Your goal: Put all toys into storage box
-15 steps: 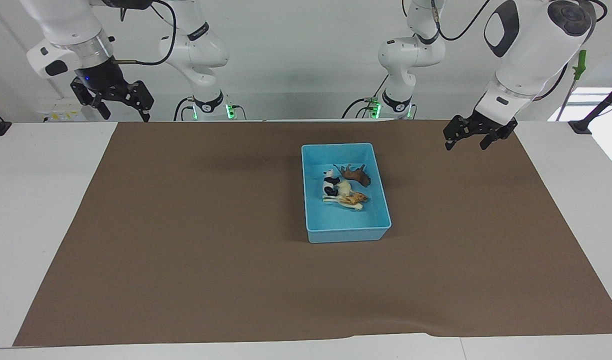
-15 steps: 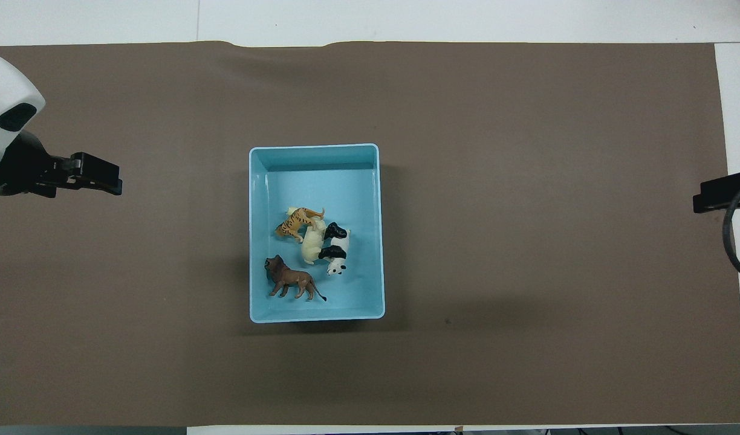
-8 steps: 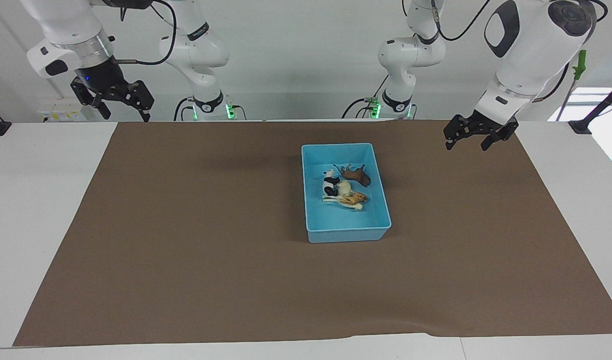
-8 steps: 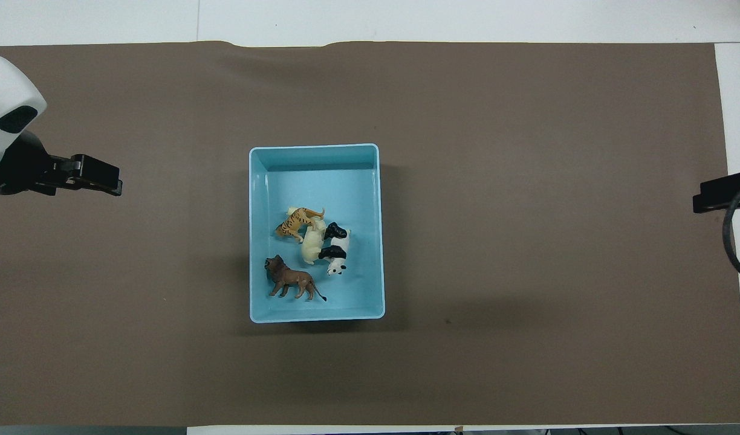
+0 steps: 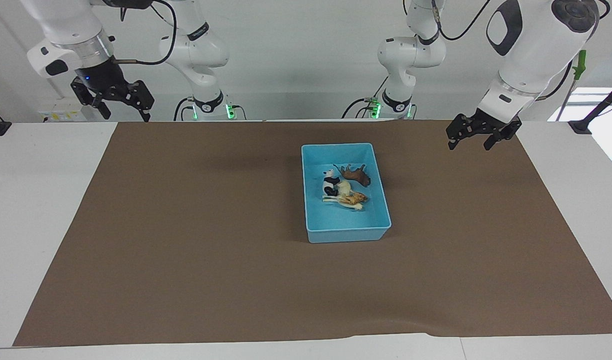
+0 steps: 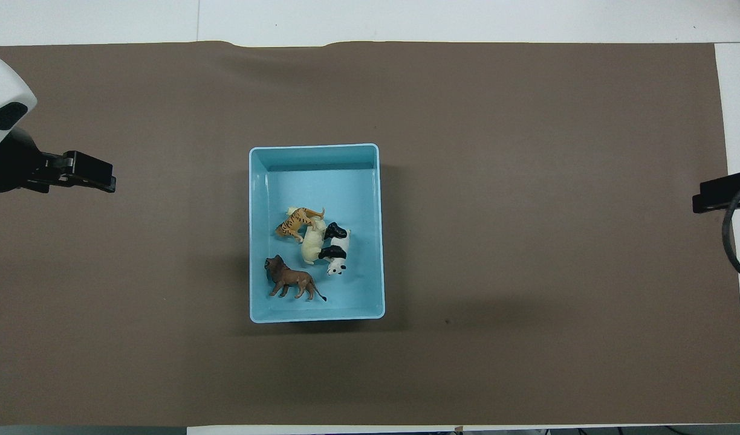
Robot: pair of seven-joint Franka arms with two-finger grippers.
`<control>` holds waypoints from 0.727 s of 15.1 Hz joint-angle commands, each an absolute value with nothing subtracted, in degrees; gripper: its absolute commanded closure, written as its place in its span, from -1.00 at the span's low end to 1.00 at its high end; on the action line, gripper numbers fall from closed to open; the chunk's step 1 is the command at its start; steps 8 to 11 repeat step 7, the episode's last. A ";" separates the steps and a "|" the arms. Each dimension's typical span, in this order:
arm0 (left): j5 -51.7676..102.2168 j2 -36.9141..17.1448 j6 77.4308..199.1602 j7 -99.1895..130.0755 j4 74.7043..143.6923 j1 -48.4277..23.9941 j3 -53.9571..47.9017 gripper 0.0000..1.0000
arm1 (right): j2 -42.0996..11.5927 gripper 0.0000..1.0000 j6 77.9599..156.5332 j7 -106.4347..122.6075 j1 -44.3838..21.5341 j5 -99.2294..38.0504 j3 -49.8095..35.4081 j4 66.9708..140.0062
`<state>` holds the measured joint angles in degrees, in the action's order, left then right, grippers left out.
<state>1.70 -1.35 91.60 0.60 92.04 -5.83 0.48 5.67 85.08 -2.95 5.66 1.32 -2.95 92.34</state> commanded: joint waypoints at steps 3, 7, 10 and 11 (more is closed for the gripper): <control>1.23 -1.67 92.02 -0.18 91.14 -6.59 1.41 -1.00 | 6.50 -1.00 84.38 -2.81 6.50 0.79 -3.60 92.72; 1.32 -1.67 93.43 -0.09 91.32 -6.59 1.41 -1.00 | 6.68 -1.00 84.46 -2.81 6.42 0.79 -3.60 92.72; 1.32 -1.67 93.43 -0.09 91.32 -6.59 1.41 -1.00 | 6.68 -1.00 84.46 -2.81 6.42 0.79 -3.60 92.72; 1.32 -1.67 93.43 -0.09 91.32 -6.59 1.41 -1.00 | 6.68 -1.00 84.46 -2.81 6.42 0.79 -3.60 92.72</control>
